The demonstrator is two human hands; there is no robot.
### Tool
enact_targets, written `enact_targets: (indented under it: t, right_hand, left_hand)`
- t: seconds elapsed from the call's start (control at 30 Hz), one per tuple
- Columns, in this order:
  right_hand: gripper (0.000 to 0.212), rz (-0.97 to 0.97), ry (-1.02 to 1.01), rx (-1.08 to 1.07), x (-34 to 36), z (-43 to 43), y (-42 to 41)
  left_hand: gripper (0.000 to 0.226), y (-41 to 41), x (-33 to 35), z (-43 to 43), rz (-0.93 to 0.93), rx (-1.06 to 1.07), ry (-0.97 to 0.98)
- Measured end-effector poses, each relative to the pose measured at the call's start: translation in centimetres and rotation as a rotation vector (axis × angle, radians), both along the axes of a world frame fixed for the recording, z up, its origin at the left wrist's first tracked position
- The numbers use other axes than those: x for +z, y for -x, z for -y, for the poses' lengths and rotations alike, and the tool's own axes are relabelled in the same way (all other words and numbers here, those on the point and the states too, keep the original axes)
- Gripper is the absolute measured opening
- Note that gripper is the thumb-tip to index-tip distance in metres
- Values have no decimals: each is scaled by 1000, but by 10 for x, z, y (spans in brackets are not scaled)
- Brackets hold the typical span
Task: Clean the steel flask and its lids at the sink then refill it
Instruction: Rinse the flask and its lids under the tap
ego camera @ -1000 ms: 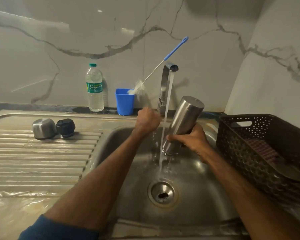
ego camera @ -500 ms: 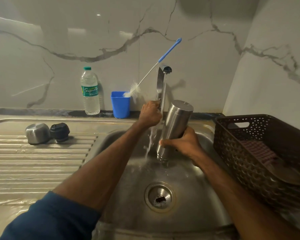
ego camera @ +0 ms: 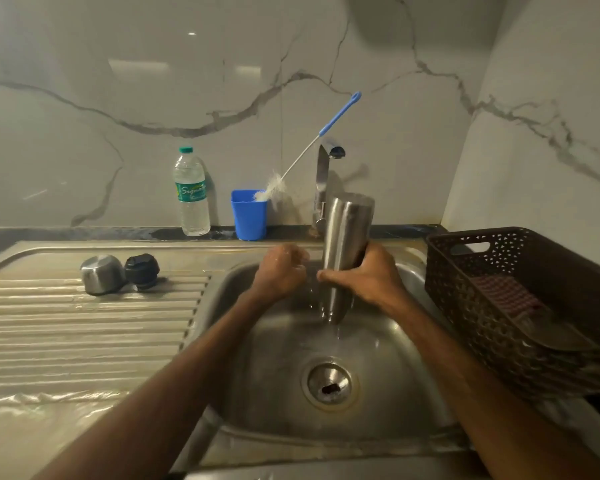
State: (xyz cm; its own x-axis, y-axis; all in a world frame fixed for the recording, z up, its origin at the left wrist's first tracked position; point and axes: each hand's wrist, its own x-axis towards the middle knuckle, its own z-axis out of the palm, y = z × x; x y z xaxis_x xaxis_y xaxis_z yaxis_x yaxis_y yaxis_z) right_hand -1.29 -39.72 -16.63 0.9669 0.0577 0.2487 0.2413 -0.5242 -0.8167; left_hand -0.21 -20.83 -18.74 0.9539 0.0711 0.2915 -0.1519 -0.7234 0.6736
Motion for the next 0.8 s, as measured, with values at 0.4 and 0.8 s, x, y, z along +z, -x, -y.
enact_targets:
  t: [0.4, 0.8]
  right_hand:
    - [89, 226, 13, -143, 7, -13, 16]
    - [89, 67, 126, -103, -23, -16, 16]
  left_hand:
    - [27, 25, -22, -13, 97, 12, 62]
    - [22, 26, -42, -8, 63, 16, 98]
